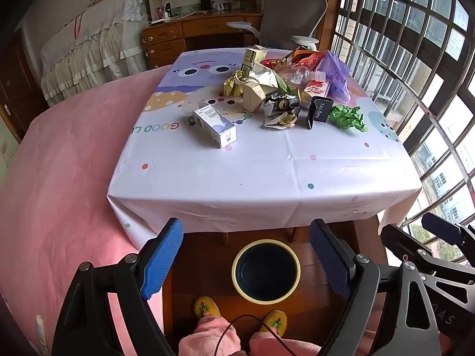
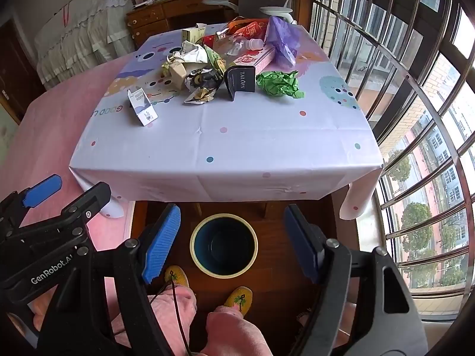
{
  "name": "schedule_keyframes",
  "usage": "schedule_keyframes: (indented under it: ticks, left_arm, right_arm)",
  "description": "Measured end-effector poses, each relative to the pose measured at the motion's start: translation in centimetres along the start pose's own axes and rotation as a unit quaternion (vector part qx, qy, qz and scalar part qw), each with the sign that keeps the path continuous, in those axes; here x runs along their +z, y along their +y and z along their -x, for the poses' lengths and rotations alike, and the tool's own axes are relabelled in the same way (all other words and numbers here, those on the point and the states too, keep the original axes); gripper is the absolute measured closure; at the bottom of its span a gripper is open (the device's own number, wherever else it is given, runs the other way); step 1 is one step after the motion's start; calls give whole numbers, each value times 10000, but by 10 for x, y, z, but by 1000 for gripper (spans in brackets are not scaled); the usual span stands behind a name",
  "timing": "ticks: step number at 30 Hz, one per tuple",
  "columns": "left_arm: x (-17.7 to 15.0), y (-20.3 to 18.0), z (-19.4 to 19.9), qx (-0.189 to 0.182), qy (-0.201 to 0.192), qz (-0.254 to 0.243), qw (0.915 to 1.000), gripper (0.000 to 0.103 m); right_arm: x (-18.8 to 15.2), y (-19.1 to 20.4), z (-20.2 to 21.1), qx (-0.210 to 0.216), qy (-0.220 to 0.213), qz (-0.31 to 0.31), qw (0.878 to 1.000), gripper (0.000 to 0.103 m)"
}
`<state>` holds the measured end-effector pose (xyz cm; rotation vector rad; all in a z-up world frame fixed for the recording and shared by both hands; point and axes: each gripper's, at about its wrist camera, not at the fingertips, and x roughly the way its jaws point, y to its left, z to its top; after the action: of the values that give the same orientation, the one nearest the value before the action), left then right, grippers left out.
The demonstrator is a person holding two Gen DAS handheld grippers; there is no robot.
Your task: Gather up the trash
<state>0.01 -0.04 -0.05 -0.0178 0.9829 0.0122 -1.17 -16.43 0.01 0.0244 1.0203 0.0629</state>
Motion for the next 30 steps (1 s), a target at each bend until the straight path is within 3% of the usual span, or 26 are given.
schedule_keyframes:
  ticks: [7,30]
  left_arm:
    - [0,2,0,3,52,52,10000,22]
    - [3,-1,-14,-55,200,80,9998,22]
  right_arm:
    - [3,1,-1,18,-16,37,10000,33]
    - [7,0,-6,50,15,29,10000,33]
